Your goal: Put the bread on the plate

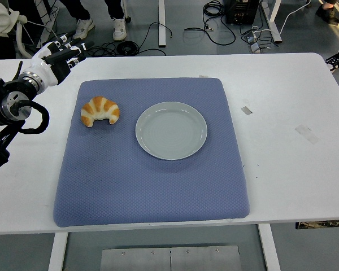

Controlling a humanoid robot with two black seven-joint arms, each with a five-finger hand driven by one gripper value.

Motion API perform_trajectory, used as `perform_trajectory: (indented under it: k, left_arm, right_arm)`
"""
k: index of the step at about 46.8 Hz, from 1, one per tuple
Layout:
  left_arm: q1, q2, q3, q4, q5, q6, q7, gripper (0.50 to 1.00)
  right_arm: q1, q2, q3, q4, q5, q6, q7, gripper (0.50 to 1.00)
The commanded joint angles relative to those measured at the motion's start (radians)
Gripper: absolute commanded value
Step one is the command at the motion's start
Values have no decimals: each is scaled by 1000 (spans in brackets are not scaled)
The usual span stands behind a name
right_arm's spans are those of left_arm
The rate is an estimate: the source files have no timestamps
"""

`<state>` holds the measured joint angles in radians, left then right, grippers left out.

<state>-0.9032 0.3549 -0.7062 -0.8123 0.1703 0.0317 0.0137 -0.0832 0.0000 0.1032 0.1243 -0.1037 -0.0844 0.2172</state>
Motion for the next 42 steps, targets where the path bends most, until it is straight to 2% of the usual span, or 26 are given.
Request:
perform_trajectory:
  k: [1,6,11,16,23,31,35,42]
  left_arm:
    - [-32,9,82,-13,75,-3,0,984]
    - [-69,24,166,-18,234,-3,-9,984]
    - [-97,24,180,-18,346,-4,-11,984]
    - [-134,24,195,-18,370,-6,-6,984]
    - [-203,30,307,-18,385,-16,0,984]
    - [-264,68,428,-19,374,-73,20,984]
    - [-281,76,415,-19,356,-85,90,984]
    - [-315,68,399,-16,344,-85,320,983]
  right_arm:
    - [-1,0,0,0,1,0,-1,1000]
    - [0,0,1,0,1,0,1,1000]
    - [0,0,0,0,1,0,1,1000]
    - [-1,0,0,0,-1,0,1,1000]
    - [0,0,0,0,1,0,1,1000]
    - [0,0,0,0,1,0,1,1000]
    - [0,0,0,0,-1,0,1,1000]
    - [0,0,0,0,-1,0,-1,1000]
